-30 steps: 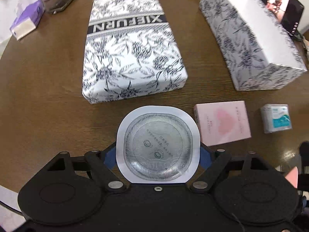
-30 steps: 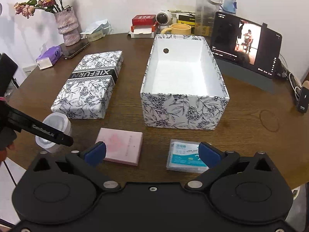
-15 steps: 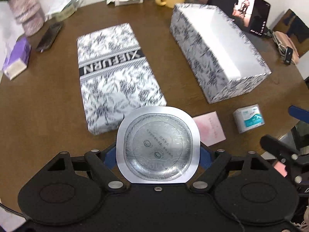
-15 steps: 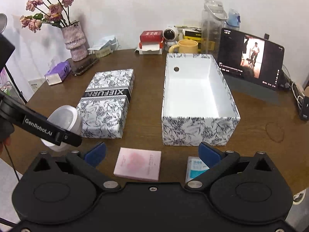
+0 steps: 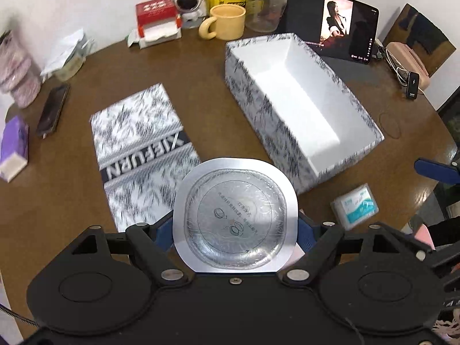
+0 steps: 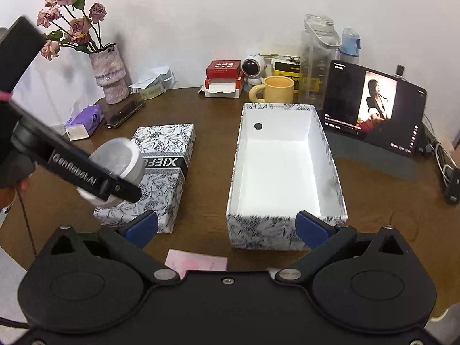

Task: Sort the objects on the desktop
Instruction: 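Carry the compact case with the left gripper over the open floral box, then lower the compact case into the open box and open the left gripper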

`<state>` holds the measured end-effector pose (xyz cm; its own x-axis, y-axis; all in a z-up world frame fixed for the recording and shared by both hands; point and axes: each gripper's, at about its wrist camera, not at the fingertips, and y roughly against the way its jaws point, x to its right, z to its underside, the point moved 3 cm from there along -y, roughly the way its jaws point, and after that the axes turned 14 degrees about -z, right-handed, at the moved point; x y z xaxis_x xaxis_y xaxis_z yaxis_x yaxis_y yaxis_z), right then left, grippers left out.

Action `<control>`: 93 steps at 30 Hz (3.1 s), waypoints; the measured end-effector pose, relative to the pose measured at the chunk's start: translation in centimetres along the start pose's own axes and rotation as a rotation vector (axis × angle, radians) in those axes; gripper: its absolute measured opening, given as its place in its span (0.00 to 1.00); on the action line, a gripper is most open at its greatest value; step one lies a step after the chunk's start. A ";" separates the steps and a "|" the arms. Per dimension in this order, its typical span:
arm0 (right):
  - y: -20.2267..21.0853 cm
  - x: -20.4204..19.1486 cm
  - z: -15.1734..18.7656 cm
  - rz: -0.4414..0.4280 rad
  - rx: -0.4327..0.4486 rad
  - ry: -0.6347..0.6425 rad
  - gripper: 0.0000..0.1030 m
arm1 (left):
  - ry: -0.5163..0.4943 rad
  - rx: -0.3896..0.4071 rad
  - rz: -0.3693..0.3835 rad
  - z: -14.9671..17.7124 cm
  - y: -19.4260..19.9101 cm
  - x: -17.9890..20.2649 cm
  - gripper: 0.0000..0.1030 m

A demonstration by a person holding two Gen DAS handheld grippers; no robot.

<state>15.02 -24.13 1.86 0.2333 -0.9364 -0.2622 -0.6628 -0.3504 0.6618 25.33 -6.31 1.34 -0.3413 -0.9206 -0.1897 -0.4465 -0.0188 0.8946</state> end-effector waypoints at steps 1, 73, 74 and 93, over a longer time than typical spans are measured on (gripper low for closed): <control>-0.2 0.4 -0.3 -0.005 -0.002 0.007 1.00 | -0.002 0.003 -0.002 -0.8 -0.2 0.2 0.78; -12.5 20.4 -8.1 -0.250 -0.222 0.077 1.00 | -0.316 -0.110 -0.151 -20.9 -23.2 16.2 0.77; -12.6 20.4 -8.0 -0.254 -0.225 0.074 1.00 | -0.317 -0.111 -0.155 -20.9 -23.4 16.2 0.77; -12.8 19.7 -7.9 -0.258 -0.234 0.084 1.00 | -0.299 -0.116 -0.139 -21.2 -23.8 15.8 0.87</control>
<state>33.70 -38.30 -6.24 0.4359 -0.8112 -0.3898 -0.3954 -0.5617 0.7267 48.05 -28.71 -14.36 -0.5190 -0.7513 -0.4077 -0.4144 -0.1960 0.8887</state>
